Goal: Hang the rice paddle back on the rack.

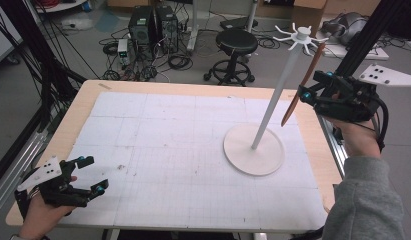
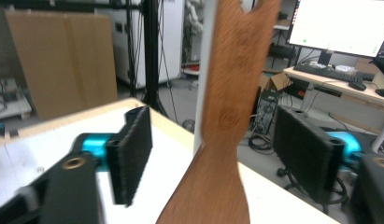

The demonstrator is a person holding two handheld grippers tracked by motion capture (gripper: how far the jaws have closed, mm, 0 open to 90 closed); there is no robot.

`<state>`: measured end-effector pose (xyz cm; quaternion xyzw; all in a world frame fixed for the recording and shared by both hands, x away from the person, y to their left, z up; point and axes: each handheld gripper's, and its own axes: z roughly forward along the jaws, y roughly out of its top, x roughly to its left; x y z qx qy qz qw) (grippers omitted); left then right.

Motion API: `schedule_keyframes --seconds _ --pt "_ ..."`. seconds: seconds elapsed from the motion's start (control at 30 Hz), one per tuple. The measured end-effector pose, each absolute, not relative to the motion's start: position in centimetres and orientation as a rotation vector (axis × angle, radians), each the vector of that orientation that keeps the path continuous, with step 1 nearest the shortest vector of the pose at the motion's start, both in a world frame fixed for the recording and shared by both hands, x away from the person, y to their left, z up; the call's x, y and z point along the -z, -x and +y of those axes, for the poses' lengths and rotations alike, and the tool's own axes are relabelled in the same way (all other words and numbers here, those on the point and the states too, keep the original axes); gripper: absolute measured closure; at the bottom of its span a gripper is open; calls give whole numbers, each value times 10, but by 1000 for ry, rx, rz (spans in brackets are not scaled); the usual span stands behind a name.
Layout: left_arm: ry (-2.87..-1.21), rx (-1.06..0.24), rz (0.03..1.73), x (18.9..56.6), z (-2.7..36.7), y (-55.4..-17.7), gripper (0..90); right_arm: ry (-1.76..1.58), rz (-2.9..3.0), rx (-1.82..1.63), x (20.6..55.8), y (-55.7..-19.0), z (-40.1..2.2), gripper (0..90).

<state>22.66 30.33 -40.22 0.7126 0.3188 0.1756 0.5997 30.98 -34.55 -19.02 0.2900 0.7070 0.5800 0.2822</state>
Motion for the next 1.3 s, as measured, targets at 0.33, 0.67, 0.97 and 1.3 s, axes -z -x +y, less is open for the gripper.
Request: schedule_keyframes --seconds 0.33,0.67,0.97,1.3 --pt "-1600 -416 723 396 304 -232 18 -785 1937 -1558 210 -301 -341 5" --pt "-1593 -396 692 395 294 -241 17 -777 1899 -1635 239 -285 -349 5" --pt "-1581 -397 647 391 290 -246 18 -796 1937 -1650 281 -272 -353 5" --pt "-1572 -404 650 392 287 -252 18 -807 1939 -1710 316 -263 -346 5"
